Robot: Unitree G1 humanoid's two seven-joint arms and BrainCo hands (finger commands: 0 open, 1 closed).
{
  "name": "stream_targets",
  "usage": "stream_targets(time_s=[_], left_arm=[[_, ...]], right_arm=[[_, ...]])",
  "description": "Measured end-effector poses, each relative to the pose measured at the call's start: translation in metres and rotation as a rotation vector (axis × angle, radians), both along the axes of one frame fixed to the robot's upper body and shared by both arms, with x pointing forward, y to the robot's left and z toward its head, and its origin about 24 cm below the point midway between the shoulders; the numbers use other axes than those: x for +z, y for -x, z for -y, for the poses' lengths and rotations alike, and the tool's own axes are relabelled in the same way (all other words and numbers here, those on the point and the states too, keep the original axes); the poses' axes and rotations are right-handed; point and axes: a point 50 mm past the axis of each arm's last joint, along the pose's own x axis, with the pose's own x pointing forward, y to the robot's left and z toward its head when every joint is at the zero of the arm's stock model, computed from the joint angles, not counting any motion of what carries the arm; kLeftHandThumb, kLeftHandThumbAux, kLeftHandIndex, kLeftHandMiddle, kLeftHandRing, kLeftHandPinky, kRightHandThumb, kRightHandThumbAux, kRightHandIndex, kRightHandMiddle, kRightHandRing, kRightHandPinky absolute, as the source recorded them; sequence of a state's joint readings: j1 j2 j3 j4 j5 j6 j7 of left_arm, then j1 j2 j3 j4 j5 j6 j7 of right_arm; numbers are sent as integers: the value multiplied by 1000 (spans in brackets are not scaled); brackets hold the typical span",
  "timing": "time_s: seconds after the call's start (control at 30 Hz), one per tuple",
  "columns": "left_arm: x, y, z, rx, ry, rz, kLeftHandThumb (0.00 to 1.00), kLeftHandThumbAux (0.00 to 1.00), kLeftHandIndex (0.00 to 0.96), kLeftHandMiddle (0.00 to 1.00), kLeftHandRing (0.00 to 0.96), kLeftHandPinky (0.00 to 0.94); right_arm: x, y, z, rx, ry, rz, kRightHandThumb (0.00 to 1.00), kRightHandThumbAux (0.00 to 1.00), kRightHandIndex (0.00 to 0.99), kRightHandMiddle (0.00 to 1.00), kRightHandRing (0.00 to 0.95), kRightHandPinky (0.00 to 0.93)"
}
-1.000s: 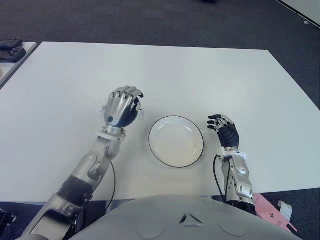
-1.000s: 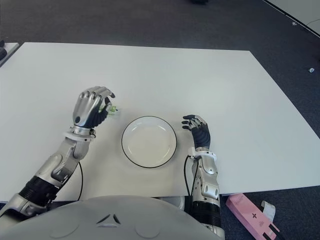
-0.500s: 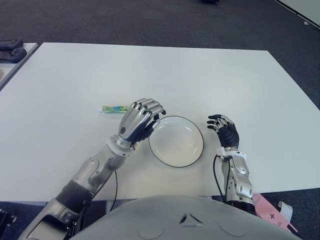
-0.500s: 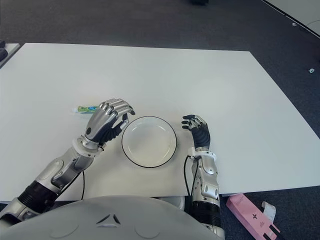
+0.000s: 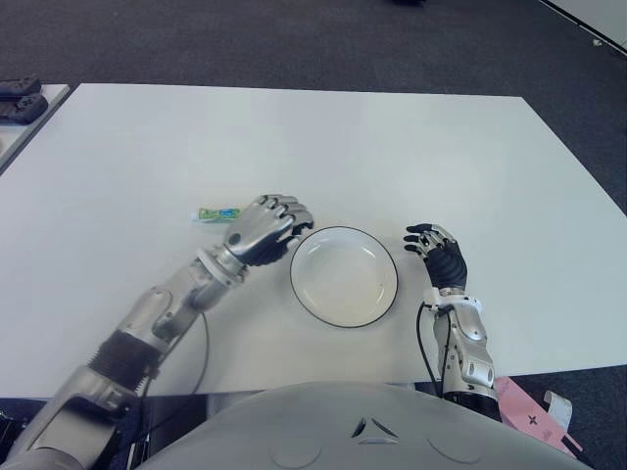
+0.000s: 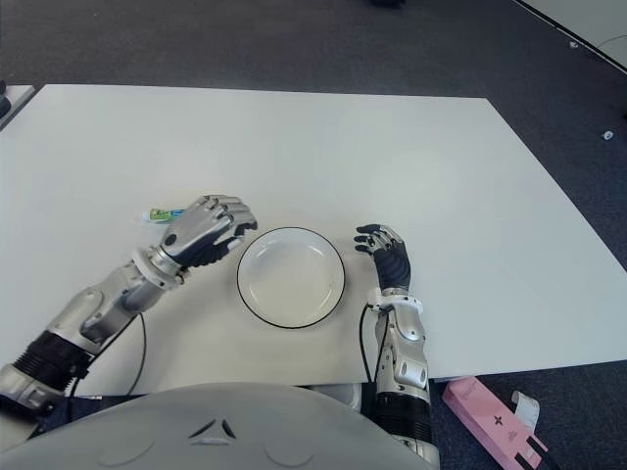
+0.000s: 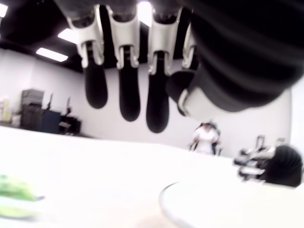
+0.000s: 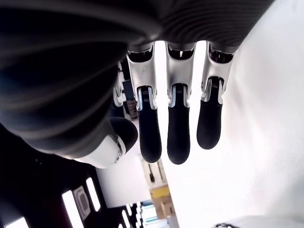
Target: Put the toothpaste on the table into the plate.
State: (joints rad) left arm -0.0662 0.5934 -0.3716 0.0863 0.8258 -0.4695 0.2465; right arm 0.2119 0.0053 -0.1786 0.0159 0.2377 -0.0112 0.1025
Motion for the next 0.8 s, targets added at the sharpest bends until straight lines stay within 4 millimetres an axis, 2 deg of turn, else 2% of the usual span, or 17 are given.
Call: stream_targets(time_s=[0.17, 0.2, 0.3, 0.33, 0.43, 0.5, 0.67, 0.8], left_arm=[[-2, -15, -18, 64, -134, -67, 701, 693, 435, 688, 665, 584], [-1, -17, -19, 73, -150, -73, 622, 554, 453, 650, 614, 539], [1, -21, -22, 106, -208, -95, 532, 361, 425, 534, 496, 440], [2, -23, -23, 121, -226, -101, 523, 341, 420, 520, 481, 428], [4, -26, -27, 162, -277, -104, 501, 267, 333, 419, 377, 341], [6, -27, -29, 193, -311, -97, 492, 234, 242, 346, 300, 273], [9, -31, -35, 267, -398, -83, 470, 200, 67, 197, 147, 128], [9, -32, -40, 314, -450, -90, 452, 182, 13, 110, 63, 50]], right_arm=[[0, 0, 0, -12, -1, -1, 713, 731, 422, 444, 466, 476], [0, 0, 0, -14, -2, -1, 713, 731, 422, 444, 467, 476], [0, 0, -1, -14, -5, 0, 713, 731, 422, 444, 468, 476], [0, 0, -2, -14, -6, 1, 713, 731, 422, 444, 468, 475], [1, 0, -1, -15, -5, 1, 713, 731, 422, 443, 466, 471], [1, 0, -1, -15, -4, 1, 713, 732, 422, 442, 464, 467], [1, 0, -1, -14, 0, 1, 712, 732, 421, 439, 461, 465], [1, 0, 0, -10, 5, 1, 712, 732, 421, 438, 460, 466]])
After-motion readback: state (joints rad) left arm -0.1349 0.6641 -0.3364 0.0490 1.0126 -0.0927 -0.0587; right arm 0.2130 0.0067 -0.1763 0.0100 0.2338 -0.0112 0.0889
